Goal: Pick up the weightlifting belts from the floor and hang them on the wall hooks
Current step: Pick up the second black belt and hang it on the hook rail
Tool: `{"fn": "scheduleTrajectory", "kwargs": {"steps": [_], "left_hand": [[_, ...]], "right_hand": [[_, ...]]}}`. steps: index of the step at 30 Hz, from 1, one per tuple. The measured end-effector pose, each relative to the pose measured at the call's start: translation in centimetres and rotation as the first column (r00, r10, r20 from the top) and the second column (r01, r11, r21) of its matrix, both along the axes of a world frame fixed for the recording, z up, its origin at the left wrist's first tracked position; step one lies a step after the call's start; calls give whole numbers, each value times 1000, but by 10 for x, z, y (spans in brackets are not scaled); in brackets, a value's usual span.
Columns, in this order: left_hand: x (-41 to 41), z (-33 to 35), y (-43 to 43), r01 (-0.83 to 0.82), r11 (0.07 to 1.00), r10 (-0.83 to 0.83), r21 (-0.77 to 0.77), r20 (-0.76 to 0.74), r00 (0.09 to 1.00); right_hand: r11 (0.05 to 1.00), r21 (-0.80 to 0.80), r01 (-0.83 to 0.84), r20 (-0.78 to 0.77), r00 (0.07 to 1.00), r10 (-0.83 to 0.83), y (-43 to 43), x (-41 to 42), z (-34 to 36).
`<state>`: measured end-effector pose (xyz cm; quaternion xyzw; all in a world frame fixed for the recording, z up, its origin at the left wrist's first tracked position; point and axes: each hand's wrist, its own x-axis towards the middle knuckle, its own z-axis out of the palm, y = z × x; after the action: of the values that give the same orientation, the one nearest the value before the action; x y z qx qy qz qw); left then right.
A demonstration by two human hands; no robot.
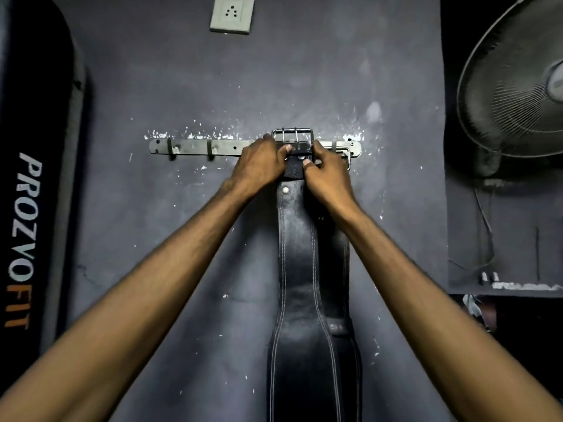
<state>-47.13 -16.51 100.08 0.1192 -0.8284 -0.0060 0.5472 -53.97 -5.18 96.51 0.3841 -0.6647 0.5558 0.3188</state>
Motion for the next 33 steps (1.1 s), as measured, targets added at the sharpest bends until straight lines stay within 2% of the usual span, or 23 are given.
{"fn": "scheduleTrajectory", "kwargs": {"steps": [6, 10, 13, 18, 24, 29, 33], "left_hand": [[-24, -19, -20, -74, 996, 75, -57, 21, 997], [-24, -44, -27, -5, 998, 4, -67, -12, 1000], [-21, -51, -28, 42, 998, -44, -55, -27, 999], [-9, -61, -26, 10, 999, -10, -39, 10, 1000], [25, -88, -21, 55, 998, -55, -12, 31, 998], [73, -133, -21, 89, 996, -90, 8, 76, 993], [116, -196, -23, 95, 994, -103, 55, 153, 983]], "right_hand": [[984, 149, 101, -71, 993, -91, 5, 1, -18], [989, 133, 64, -123, 991, -47, -2, -1, -42], [989, 142, 29, -91, 996, -16, -3, 0, -46], [992, 127, -8, -24, 1000, 11, 3, 16, -53], [997, 28, -69, 52, 996, 67, 2, 44, -76], [996, -13, -90, 123, 988, 91, 3, 70, -114], [996, 15, -88, 213, 973, 83, 6, 103, -165]]}}
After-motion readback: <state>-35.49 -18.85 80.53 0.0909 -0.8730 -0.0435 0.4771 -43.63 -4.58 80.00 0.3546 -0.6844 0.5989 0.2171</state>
